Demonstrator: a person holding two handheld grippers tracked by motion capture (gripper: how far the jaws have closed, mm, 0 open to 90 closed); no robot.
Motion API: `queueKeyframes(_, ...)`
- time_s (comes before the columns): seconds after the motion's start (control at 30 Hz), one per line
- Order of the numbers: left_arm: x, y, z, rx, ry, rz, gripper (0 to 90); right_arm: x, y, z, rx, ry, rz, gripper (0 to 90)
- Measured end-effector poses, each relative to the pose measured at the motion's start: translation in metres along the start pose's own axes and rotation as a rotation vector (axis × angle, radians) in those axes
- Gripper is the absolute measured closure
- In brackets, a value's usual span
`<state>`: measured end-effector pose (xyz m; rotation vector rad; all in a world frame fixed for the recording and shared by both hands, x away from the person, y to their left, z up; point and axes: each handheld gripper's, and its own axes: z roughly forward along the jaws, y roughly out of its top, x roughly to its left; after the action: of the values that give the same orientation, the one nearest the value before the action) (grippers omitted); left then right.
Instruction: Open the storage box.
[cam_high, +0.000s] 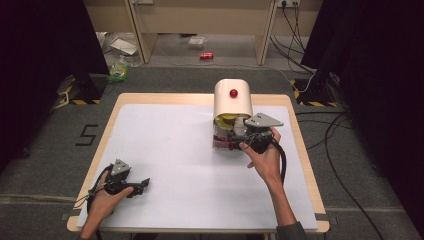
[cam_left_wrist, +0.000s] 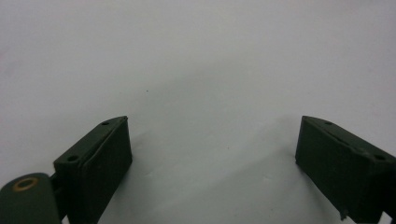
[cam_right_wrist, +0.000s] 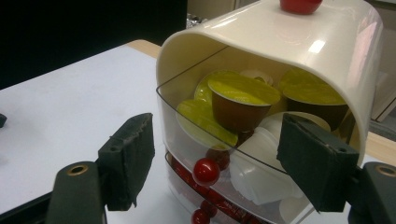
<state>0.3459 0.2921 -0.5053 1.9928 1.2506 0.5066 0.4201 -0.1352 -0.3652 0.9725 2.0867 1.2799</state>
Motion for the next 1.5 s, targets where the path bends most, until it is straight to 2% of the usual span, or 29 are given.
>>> queueKeyframes(0.3,0.0,0.0,0.0,-0.001,-0.001,-0.001,10.0,-0.003,-0.003,0.007,0.023,0.006,-0.007,27.9)
queueKeyframes(0.97,0.0,0.0,0.0,-0.001,-0.001,-0.001,10.0,0.0,-0.001,-0.001,0.065,0.04,-0.02,28.8)
queueKeyframes(1.07,0.0,0.0,0.0,-0.001,0.0,-0.001,10.0,0.001,-0.001,-0.002,0.069,0.035,-0.029,28.8)
queueKeyframes(1.5,0.0,0.0,0.0,-0.001,0.0,0.0,10.0,0.007,-0.004,-0.012,0.096,0.064,-0.048,29.1)
